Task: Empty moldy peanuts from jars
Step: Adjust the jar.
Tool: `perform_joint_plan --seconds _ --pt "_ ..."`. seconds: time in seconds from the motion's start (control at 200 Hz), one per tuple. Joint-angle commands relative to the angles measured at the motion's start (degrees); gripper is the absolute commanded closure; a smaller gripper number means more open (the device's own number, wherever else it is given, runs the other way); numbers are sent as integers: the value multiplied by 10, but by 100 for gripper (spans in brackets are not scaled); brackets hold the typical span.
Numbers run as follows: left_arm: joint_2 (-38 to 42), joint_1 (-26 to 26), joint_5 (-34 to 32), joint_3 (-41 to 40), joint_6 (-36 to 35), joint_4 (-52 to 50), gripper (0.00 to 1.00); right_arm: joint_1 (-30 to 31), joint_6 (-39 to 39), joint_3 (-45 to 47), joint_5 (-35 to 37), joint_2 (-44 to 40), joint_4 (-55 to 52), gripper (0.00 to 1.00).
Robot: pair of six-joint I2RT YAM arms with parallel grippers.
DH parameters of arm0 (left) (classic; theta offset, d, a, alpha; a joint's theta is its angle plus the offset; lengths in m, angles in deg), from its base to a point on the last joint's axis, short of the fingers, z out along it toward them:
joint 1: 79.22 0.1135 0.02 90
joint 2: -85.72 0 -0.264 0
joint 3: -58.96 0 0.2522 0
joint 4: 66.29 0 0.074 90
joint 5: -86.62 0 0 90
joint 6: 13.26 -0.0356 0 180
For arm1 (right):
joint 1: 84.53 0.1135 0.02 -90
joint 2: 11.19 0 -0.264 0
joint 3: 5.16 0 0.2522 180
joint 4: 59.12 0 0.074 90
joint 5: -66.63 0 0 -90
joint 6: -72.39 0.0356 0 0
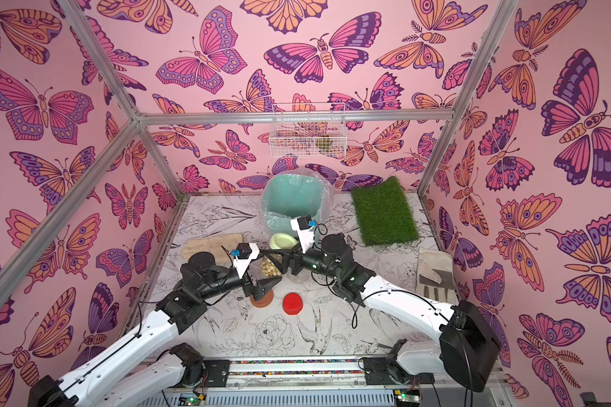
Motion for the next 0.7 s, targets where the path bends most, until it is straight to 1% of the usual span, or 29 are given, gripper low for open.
perform_joint_plan --seconds 0.0,0.095,0.285,0.541,0.696 --pt "-5 -1 -8 -9 -9 22 0 -1 37 -18 -15 -4 88 100" --pt "-14 -1 -13 -6 -12 28 0 0 53 -14 -18 3 119 100" --pt "-20 -1 -31 -8 -13 49 0 10 51 -20 -25 17 120 100" --pt "-22 -1 -39 -11 -13 58 7 16 50 -18 -25 23 135 100" --pt "-23 0 -39 -17 -12 59 5 16 54 -7 -15 17 163 100"
